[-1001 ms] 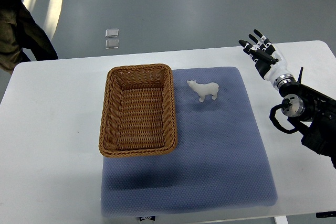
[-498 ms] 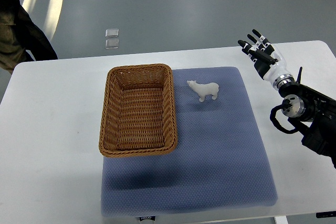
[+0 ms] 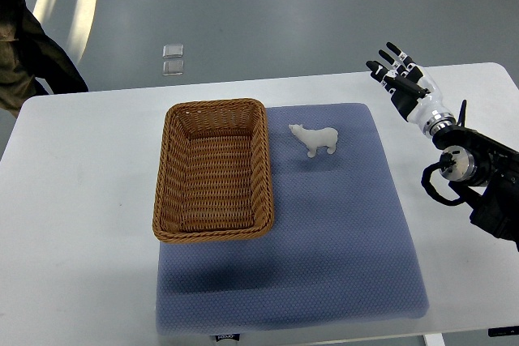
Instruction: Place white bear in brown basket with right hand
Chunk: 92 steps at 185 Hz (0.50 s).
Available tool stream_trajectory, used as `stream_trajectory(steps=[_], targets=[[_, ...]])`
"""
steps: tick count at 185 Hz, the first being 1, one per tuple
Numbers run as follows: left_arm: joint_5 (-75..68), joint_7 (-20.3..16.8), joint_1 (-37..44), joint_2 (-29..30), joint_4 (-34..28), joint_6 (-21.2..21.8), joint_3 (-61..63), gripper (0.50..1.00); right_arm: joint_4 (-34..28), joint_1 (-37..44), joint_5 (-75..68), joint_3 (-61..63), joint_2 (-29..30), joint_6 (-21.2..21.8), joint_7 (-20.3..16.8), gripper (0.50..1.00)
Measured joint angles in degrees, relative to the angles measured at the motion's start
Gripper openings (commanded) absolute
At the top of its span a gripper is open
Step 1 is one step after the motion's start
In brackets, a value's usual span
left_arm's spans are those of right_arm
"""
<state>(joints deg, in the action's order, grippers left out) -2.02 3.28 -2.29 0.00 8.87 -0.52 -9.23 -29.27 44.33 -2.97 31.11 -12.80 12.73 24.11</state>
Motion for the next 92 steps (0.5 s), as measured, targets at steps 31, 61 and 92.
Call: stream_trajectory(steps=[31, 61, 92], targets=[[0.0, 0.0, 0.0, 0.0, 0.0, 0.0, 0.0, 1.0, 0.3, 0.1, 1.3, -0.4, -0.9, -0.2, 0.0, 0.926], [0.0, 0.0, 0.0, 0.0, 0.0, 0.0, 0.1, 1.0, 1.2, 0.0, 2.5, -0.6, -0.4, -0.2, -0.1, 0.926], [0.0, 0.0, 0.0, 0.0, -0.1, 0.0, 0.1, 1.0, 1.4, 0.0, 2.7, -0.5, -0.2, 0.2, -0.1, 0.926]])
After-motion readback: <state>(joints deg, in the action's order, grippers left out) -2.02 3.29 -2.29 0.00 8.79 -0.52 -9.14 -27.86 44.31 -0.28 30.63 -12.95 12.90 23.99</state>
